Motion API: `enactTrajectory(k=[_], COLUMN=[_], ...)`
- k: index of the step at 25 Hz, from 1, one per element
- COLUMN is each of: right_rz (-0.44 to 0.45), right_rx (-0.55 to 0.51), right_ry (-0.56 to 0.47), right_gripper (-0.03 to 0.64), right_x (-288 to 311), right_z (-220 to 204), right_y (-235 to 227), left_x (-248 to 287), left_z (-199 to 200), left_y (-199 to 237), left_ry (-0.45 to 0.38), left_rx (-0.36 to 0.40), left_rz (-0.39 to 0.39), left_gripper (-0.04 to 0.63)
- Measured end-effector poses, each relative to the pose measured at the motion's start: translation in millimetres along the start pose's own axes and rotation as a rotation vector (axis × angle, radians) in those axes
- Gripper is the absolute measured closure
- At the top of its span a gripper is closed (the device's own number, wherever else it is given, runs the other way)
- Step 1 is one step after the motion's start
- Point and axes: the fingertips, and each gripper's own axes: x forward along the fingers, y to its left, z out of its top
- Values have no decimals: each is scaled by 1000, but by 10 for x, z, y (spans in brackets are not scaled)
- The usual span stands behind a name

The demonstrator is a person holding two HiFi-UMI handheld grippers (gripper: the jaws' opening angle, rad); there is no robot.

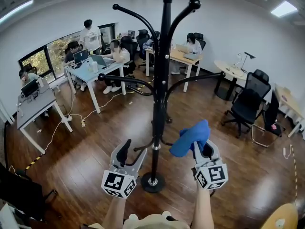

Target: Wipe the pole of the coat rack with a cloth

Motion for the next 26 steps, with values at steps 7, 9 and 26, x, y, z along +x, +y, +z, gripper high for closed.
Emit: enactTrajectory(k=[7,9,26], right_rz=[81,84,151], right_rx=[-1,-8,11], right_ry=[90,96,120], right_gripper=[538,538,538], right_x=[83,114,276], right_z=[-464,-483,-674], right_y=[464,534,902], left_x=[5,-8,-38], left_z=[-319,-368,-510], left_y=[83,132,258], left_ry=[84,91,119], left_rx=[22,17,-17], left_rz=[51,73,83], left_gripper=[350,350,365])
